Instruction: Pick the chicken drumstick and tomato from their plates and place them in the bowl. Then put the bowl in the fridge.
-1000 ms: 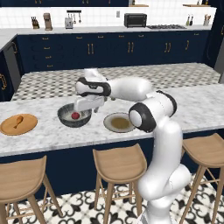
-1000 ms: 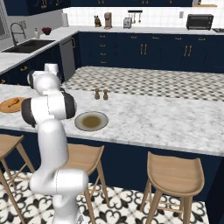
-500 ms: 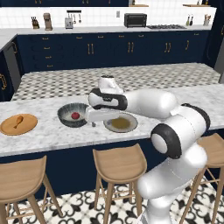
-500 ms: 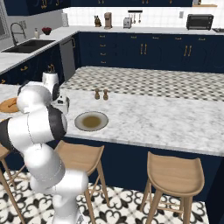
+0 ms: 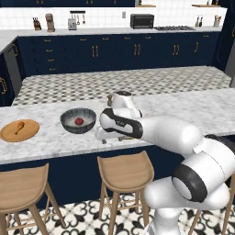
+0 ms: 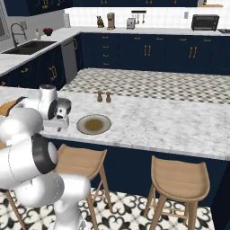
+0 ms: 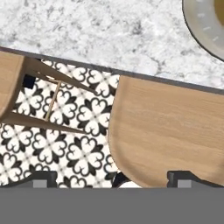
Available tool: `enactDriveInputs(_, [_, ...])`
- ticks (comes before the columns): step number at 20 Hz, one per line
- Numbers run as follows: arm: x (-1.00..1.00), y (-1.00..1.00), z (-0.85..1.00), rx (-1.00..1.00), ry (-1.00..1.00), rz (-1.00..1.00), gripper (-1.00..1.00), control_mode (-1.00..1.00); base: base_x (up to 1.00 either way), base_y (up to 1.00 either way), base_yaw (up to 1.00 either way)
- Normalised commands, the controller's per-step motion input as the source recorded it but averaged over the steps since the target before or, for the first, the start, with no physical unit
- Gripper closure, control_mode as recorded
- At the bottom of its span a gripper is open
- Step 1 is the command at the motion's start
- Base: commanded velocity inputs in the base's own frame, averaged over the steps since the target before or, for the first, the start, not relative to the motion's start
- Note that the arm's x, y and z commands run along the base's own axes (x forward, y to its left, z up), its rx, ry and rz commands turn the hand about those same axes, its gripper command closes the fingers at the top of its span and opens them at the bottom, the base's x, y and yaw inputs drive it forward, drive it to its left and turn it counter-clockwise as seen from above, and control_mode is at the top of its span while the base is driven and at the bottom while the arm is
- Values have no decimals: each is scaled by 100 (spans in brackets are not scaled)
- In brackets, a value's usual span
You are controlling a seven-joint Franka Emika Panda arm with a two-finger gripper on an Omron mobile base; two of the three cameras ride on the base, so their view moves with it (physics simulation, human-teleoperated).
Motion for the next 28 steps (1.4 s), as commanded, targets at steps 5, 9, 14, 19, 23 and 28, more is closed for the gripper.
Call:
enactDriveInputs(5, [0,0,0,0,0,0,-100,100,0,4,0])
enactDriveInputs(9, [0,0,0,0,0,0,-100,100,-4,100,-4])
enactDriveInputs(14, [0,0,0,0,0,0,-100,100,10,100,-8])
enactDriveInputs(19, [0,0,0,0,0,0,-100,100,28,100,-4])
enactDriveInputs(23, [0,0,0,0,0,0,-100,100,59,36,0])
enactDriveInputs(28, [0,0,0,0,0,0,-100,100,69,0,9])
